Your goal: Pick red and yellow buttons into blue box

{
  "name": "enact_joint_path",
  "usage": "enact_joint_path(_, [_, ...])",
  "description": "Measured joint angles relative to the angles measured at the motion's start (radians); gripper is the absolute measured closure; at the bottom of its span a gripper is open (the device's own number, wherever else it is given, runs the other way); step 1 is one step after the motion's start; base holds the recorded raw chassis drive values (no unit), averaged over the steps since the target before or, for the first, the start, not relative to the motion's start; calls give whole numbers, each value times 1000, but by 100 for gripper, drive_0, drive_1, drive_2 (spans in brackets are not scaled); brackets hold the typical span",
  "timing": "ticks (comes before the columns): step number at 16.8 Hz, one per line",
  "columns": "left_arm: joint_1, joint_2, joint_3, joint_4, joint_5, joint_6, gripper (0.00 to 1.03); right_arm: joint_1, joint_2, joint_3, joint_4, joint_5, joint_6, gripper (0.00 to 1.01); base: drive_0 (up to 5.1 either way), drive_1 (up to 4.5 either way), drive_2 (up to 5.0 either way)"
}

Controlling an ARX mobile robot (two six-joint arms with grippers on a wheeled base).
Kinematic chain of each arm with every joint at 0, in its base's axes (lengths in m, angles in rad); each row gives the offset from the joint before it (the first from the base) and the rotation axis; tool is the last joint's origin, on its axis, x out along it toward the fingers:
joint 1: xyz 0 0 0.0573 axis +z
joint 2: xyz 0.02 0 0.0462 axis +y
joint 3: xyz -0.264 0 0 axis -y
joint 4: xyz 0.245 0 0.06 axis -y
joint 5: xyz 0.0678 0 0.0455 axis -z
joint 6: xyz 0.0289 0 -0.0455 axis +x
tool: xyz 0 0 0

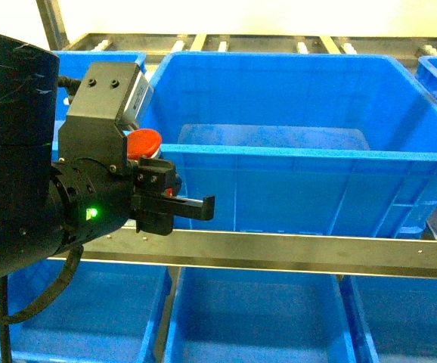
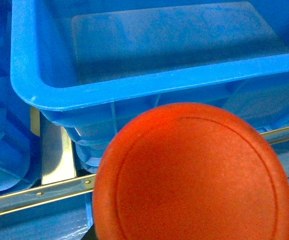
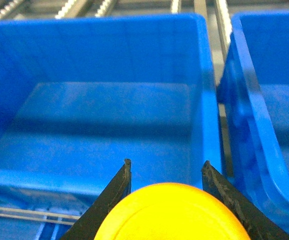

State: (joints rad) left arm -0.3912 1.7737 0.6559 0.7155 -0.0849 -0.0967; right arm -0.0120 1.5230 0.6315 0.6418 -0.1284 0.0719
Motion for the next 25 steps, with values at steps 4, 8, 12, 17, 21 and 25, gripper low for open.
enact_joint_path(4, [0,0,0,0,0,0,78,67,187,277,-56,-30,11,63,0,0,0])
enact_joint_path(8, [0,0,0,0,0,0,78,89,389,517,-128,-45,16,63,0,0,0])
enact_joint_path(12, [0,0,0,0,0,0,78,129,476,667,-171,-95,37,63,0,0,0])
enact_joint_path(17, [0,0,0,0,2,0,78,268,650,712,-190,-171,-34,63,0,0,0])
enact_joint_path(21, [0,0,0,0,2,0,78,254,707,777,-208,-81,-43,63,0,0,0])
enact_joint_path(25, [0,0,0,0,2,0,78,233,768,906,-277,-21,-63,63,0,0,0])
